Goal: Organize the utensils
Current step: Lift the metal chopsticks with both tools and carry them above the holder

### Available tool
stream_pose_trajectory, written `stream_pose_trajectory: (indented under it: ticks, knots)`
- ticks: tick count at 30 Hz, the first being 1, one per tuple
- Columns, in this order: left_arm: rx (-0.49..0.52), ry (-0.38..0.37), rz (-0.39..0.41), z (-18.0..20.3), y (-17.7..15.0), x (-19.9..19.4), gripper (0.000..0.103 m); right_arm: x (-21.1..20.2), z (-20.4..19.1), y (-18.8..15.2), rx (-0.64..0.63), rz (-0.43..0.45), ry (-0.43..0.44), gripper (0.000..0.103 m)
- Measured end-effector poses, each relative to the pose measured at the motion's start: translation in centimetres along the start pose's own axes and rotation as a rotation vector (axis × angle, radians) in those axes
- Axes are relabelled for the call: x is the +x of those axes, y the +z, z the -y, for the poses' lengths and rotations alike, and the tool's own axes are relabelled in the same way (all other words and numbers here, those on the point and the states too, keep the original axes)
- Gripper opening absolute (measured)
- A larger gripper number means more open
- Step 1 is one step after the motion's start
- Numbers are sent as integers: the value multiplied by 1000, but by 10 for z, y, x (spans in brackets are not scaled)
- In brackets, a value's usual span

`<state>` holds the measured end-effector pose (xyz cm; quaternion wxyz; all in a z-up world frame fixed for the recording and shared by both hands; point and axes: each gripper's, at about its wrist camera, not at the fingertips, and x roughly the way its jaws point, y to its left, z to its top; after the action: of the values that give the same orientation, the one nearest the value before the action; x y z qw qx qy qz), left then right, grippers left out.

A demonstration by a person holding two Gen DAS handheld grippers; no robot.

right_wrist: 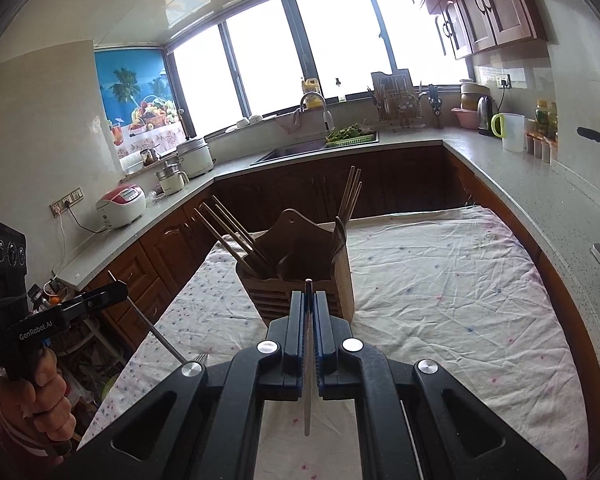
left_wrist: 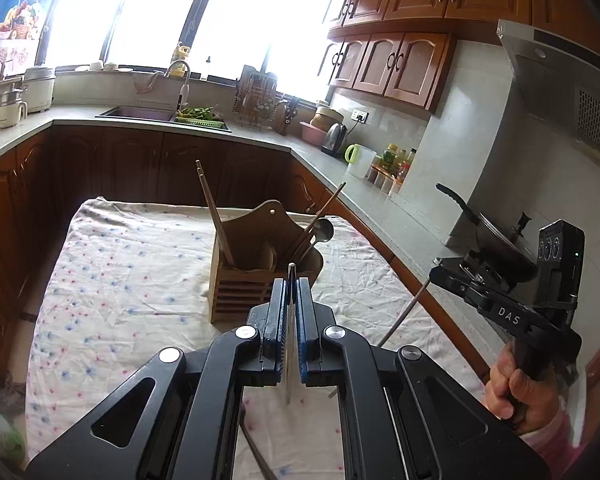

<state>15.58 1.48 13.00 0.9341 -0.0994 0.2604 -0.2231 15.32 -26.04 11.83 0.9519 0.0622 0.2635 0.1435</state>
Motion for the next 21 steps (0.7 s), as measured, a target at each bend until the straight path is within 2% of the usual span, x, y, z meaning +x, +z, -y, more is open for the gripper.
stream_pose_trajectory:
  ticks: [5, 15, 21]
  knots:
    - [-3, 7, 64, -3, 27, 2, 4, 5, 1, 20, -1, 32, 7, 4]
    - [-9, 51, 209, -18, 97, 16, 4, 26, -3, 83, -11, 153, 6, 4]
    - [-8, 103, 247, -27, 116, 42, 4, 49, -1, 112, -10, 198, -6, 4]
